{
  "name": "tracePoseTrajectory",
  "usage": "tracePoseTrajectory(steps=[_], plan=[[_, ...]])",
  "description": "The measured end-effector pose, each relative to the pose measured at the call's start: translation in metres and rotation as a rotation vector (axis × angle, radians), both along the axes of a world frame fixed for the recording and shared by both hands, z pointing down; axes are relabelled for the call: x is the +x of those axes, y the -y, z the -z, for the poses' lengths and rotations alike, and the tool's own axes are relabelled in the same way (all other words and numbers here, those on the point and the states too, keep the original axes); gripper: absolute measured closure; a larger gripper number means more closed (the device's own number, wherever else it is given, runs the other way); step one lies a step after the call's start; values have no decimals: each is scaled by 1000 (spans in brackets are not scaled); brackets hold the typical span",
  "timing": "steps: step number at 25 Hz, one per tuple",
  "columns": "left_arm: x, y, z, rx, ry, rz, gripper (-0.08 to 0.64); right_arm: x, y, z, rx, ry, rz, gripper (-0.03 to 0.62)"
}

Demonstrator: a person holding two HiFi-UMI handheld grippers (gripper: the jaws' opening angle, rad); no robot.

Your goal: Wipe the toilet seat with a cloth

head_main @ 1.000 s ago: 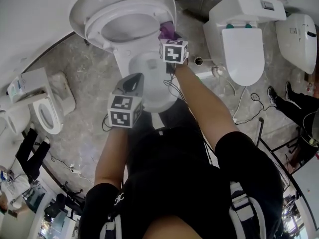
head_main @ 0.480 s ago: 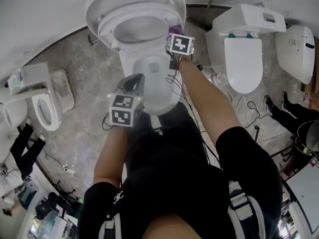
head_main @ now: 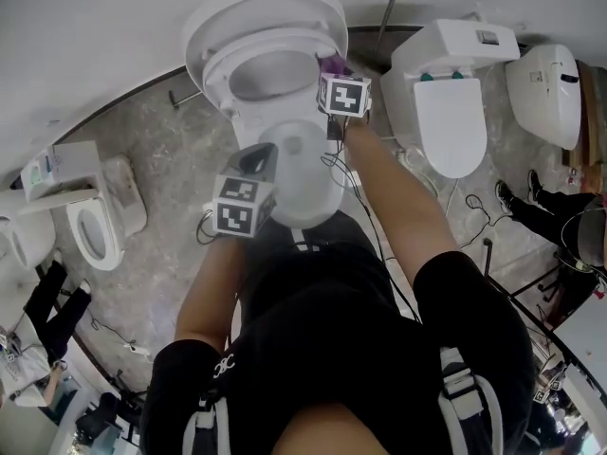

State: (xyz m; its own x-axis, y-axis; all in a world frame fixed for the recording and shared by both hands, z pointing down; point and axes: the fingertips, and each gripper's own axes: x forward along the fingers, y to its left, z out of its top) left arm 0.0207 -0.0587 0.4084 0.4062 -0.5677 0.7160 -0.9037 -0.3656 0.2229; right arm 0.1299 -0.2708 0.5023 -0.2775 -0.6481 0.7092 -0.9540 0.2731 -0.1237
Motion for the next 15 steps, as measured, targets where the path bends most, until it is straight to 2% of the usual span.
tracePoseTrajectory(steps=[7, 12, 15], plan=[[-26, 6, 24, 38, -13, -40, 566, 1, -25, 34, 13, -16, -78, 532], [-48, 0, 38, 52, -15, -54, 566, -21, -43, 67, 79, 29, -49, 532], [-66, -6, 43, 50, -8, -53, 566, -21, -38, 79, 68, 13, -92, 532]])
